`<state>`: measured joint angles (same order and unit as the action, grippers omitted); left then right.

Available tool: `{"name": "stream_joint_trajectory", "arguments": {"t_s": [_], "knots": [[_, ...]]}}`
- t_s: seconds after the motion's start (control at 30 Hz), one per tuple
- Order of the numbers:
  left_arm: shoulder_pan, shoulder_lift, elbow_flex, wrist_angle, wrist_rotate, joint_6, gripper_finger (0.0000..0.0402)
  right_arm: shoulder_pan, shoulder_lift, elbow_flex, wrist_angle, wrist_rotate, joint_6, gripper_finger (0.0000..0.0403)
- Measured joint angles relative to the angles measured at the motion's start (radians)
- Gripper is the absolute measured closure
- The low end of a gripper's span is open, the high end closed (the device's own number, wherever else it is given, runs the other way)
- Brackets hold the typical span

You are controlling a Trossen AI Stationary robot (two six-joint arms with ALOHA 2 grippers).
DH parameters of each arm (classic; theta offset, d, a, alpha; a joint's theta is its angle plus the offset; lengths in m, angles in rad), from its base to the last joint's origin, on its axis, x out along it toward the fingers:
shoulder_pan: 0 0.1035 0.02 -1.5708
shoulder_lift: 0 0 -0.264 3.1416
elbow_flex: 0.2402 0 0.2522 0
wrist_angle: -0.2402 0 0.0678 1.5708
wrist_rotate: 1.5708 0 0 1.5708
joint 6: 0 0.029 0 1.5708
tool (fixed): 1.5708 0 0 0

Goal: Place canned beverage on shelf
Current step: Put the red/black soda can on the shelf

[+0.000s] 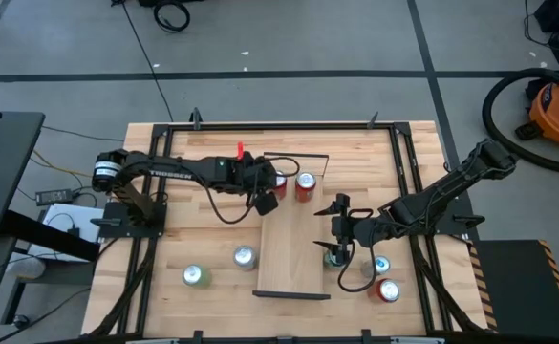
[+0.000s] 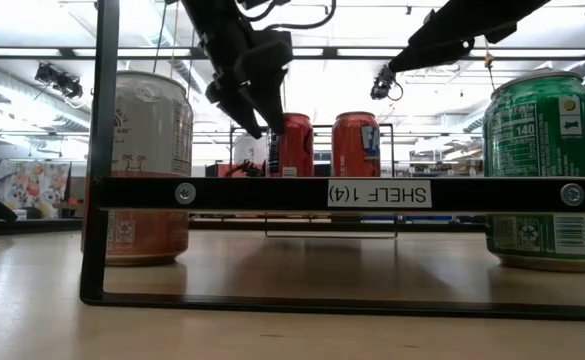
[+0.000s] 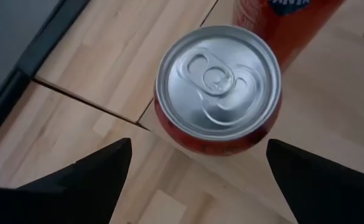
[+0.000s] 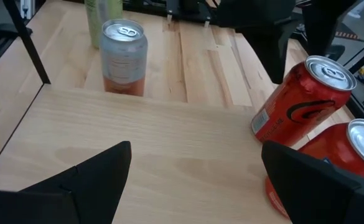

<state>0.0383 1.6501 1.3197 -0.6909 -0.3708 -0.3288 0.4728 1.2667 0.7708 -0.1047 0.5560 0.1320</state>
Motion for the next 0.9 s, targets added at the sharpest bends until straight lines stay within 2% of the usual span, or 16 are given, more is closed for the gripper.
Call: {"name": "stream_joint_trajectory", "arguments": {"t_s": [0.33,0.73,0.9], "knots": [[0.0,0.0,-0.001,-0.016,-0.046,0.082,0.0017,0.0,0.0,0.0,0.001,0.0,-0.004,0.0031],[-0.001,0.0,-0.001,-0.041,-0.22,0.141,0.0017,0.0,0.0,0.0,0.007,0.0,-0.004,0.0031],[0.0,0.0,-0.001,-0.042,-0.243,0.174,0.0017,0.0,0.0,0.0,0.007,0.0,-0.004,0.0031]]}}
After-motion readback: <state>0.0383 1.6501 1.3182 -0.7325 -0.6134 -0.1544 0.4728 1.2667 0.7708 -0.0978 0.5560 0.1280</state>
